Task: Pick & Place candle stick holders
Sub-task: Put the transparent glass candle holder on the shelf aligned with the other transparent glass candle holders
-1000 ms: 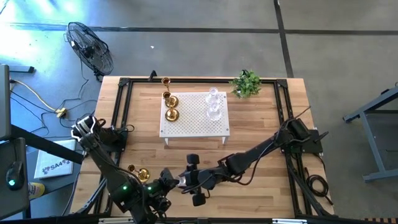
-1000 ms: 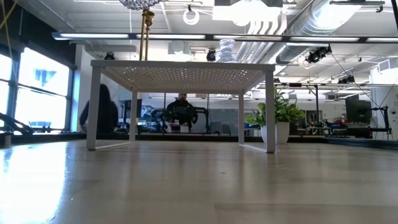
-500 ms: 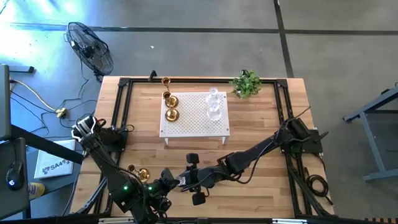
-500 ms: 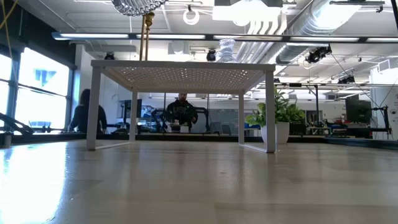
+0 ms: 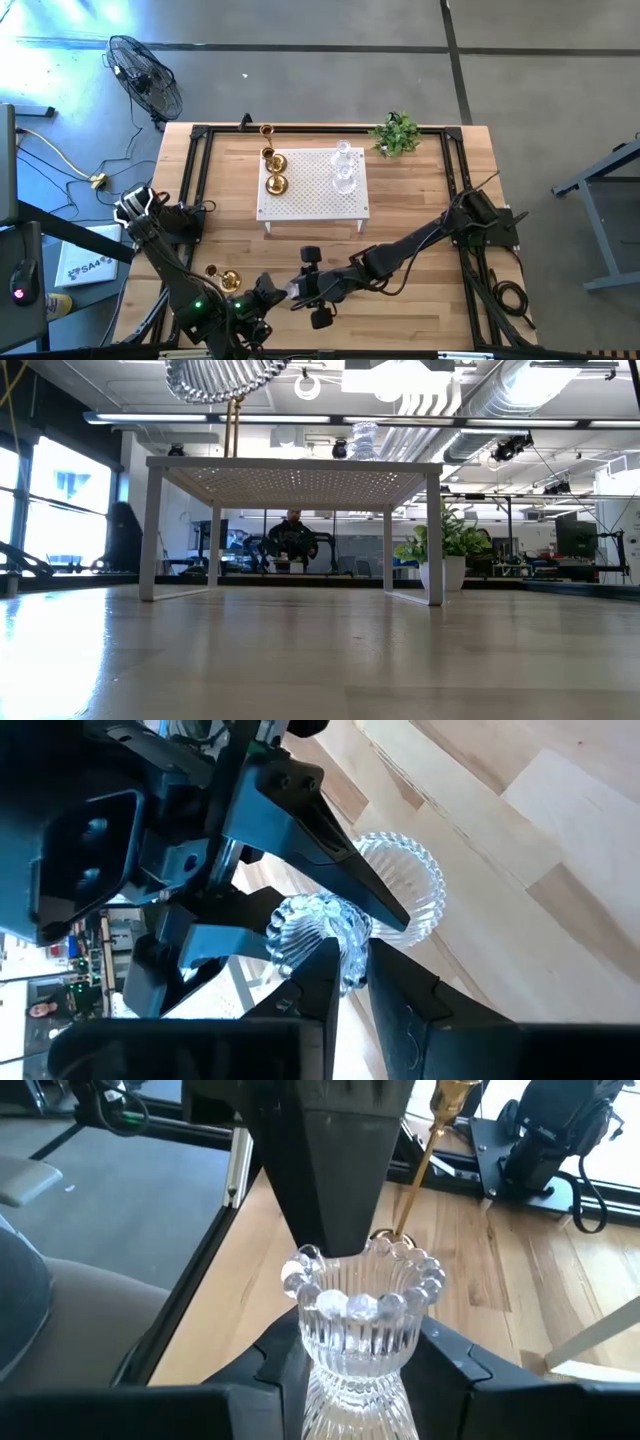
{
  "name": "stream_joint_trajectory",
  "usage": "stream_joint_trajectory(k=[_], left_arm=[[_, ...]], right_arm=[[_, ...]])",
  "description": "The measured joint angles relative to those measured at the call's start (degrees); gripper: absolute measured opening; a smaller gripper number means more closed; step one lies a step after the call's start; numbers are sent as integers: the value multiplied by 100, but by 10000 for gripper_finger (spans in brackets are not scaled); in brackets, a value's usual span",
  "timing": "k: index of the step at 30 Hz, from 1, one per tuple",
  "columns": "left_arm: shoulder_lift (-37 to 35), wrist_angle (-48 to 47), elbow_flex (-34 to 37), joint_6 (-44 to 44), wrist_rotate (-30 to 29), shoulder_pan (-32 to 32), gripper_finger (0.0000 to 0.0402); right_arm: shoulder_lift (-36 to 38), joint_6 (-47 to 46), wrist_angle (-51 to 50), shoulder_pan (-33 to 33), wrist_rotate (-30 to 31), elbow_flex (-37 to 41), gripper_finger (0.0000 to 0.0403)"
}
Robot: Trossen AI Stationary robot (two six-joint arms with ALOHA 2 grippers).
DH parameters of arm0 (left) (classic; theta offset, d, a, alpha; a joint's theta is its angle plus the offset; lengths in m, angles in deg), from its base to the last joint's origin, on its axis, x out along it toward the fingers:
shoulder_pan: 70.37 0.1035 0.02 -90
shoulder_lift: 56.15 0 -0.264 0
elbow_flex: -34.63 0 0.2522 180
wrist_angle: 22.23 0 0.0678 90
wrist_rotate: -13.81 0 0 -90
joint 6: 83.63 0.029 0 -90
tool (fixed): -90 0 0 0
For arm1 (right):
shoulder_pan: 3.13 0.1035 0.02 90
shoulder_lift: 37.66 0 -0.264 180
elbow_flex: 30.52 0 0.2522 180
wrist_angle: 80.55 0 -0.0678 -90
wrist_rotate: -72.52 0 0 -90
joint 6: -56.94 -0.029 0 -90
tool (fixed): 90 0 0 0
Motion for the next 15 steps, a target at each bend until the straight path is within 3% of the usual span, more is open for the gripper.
stream_joint_trajectory(k=[6,10,15], left_arm=[[-4,-1,-5,91,-338,-113,50],[-52,16,-26,162,-1370,-314,50],[-77,12,-26,164,-2641,-698,50]], right_arm=[[0,0,-33,7,18,2,115],[-39,2,-208,17,36,31,115],[-28,33,-196,68,601,20,115]])
